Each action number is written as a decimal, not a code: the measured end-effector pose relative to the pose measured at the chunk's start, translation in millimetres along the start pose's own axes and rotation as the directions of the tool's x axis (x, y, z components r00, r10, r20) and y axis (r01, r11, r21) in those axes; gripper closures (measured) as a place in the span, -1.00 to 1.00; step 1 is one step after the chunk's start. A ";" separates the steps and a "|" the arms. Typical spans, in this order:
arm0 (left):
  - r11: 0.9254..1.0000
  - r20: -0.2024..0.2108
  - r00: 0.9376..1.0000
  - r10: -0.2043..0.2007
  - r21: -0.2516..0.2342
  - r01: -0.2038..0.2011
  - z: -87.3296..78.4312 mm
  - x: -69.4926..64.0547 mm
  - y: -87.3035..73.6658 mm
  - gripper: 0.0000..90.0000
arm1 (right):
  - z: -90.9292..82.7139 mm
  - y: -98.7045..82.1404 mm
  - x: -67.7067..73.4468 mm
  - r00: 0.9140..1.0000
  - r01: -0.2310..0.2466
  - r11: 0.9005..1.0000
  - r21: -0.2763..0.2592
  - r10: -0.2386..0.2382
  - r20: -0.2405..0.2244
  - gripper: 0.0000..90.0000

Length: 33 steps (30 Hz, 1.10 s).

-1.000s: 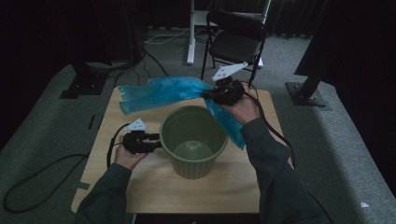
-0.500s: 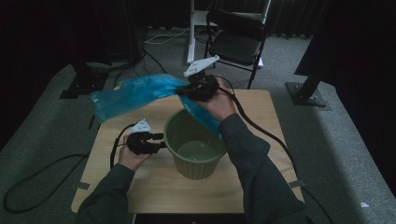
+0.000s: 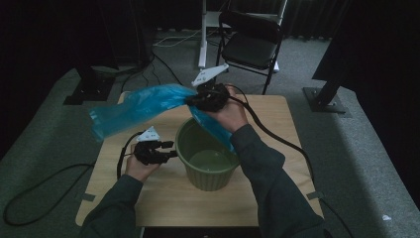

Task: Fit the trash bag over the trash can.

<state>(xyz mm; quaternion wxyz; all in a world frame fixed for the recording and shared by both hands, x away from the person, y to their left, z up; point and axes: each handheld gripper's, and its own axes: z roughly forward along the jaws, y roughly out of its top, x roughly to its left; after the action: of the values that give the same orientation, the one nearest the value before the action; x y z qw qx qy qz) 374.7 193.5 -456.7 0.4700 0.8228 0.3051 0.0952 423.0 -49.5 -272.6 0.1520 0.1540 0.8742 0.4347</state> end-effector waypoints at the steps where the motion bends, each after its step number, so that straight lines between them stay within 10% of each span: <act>1: 1.000 -0.002 1.000 -0.002 -0.004 0.002 -0.7 0.3 -0.2 0.11 | -0.3 -1.6 0.4 1.000 0.000 1.000 -0.008 0.000 -0.005 0.99; 15: 0.998 -0.036 0.999 -0.007 -0.062 0.005 -14.6 -1.1 1.3 0.11 | -8.8 -31.3 -7.3 0.999 -0.053 0.999 -0.003 0.053 0.010 0.99; 33: 0.998 -0.028 1.000 -0.013 -0.062 0.011 -16.2 1.2 -0.4 0.11 | 13.4 8.8 17.4 0.995 -0.062 0.993 -0.105 0.053 -0.087 0.99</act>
<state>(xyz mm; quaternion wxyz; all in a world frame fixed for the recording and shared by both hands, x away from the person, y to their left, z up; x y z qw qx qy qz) 368.3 205.9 -448.4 0.4912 0.8046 0.3137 0.1134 413.9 -28.0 -275.5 0.1108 0.1522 0.8504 0.4913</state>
